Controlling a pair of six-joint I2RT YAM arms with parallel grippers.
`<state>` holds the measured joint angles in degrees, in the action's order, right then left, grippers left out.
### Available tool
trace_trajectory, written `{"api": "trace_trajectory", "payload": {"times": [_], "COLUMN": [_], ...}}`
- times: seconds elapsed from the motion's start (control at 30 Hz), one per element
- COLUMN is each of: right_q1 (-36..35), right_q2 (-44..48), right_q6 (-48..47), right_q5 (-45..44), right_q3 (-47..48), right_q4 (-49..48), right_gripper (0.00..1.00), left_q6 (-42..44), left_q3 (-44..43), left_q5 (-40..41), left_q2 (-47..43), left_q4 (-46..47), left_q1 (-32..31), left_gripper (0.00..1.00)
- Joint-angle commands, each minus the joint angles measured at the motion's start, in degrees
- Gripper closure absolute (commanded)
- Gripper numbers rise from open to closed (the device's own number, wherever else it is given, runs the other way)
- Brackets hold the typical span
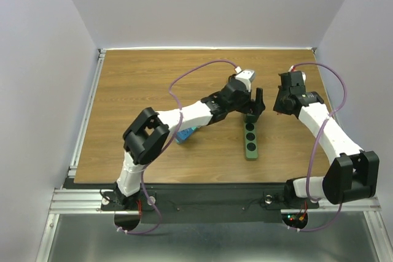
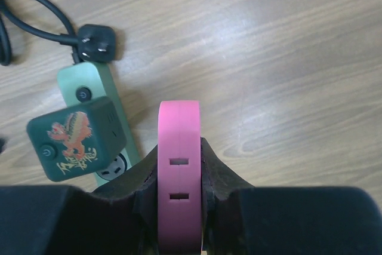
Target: Insert the plug
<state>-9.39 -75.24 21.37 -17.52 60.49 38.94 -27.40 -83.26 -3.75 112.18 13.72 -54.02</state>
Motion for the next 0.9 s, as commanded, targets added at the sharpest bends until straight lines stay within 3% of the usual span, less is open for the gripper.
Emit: {"api": "trace_trajectory", "payload": {"times": [0.0, 0.2, 0.47, 0.87], "right_q1": [1.56, 3.49, 4.29, 4.38], "right_q2": [2.11, 3.79, 3.70, 3.96], "right_q6": [-2.20, -3.35, -3.79, -3.61], "right_q5": [3.01, 6.17, 11.45, 13.92], "right_q3": [0.86, -0.63, -2.48, -3.10], "right_q4": [-4.92, -6.76, -8.97, -10.11], "right_gripper": [1.00, 1.00, 1.00, 1.00], "left_q6": [1.20, 2.61, 2.17, 1.38], "left_q3": [-8.56, -17.10, -17.46, -18.69], "left_q5": [5.85, 12.35, 19.65, 14.83], "left_q2": [4.35, 8.93, 9.02, 12.62], "left_q4": [-8.60, -18.89, -21.98, -20.92], "left_q1": [-1.26, -2.93, -4.25, -4.34], "left_gripper": [0.01, 0.01, 0.01, 0.01]}}
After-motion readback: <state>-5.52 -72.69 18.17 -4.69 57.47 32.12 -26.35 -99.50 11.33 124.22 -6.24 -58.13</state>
